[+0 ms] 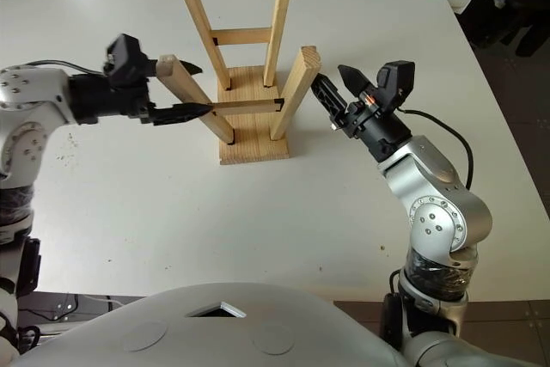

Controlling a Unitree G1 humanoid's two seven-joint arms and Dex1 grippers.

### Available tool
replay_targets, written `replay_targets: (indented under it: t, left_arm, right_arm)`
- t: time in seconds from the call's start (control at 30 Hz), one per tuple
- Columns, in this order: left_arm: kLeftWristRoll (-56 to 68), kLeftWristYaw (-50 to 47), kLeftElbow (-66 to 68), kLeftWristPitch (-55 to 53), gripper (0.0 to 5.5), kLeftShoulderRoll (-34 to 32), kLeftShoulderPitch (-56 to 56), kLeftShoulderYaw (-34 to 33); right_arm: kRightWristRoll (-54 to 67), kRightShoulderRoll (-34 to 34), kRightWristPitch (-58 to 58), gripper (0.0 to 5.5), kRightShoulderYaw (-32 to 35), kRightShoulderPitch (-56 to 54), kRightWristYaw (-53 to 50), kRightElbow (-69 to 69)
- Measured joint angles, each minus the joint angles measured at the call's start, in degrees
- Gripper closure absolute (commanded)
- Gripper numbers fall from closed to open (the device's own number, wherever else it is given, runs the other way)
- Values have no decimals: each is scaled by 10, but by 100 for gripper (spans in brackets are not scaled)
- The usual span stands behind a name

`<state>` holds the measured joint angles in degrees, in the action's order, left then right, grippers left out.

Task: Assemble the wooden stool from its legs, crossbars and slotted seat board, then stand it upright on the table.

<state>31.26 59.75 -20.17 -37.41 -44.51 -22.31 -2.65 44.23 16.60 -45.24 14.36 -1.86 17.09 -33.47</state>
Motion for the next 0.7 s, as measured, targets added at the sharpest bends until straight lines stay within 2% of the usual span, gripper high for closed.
replay_targets:
  t: [0.1, 0.17, 0.33, 0.43, 0.5, 0.57, 0.7]
  left_arm:
    - [32, -23, -50, -22, 194, -11, 38, -62]
    - [72, -63, -80, -47, 192, -6, 50, -116]
    - [226, -280, -133, -78, 273, 56, 31, -325]
    - [250, -407, -179, -83, 323, 111, 108, -412]
    - [195, -476, -183, -80, 357, 180, 201, -401]
    - [107, -531, -186, -60, 390, 247, 278, -313]
    - [-6, -617, -226, -14, 452, 354, 304, -126]
  right_arm:
    - [-16, -2, 16, 190, -8, 31, -2, 1]
    - [-26, -8, 34, 219, -3, 39, -16, 1]
    - [-41, -16, 73, 306, 53, 27, -80, -5]
    - [-135, -4, 84, 355, 8, 30, -127, -18]
    - [-206, -17, 95, 387, -59, 34, -168, -29]
    - [-253, -60, 100, 420, -119, 30, -214, -41]
    - [-301, -111, 101, 480, -190, 7, -261, -54]
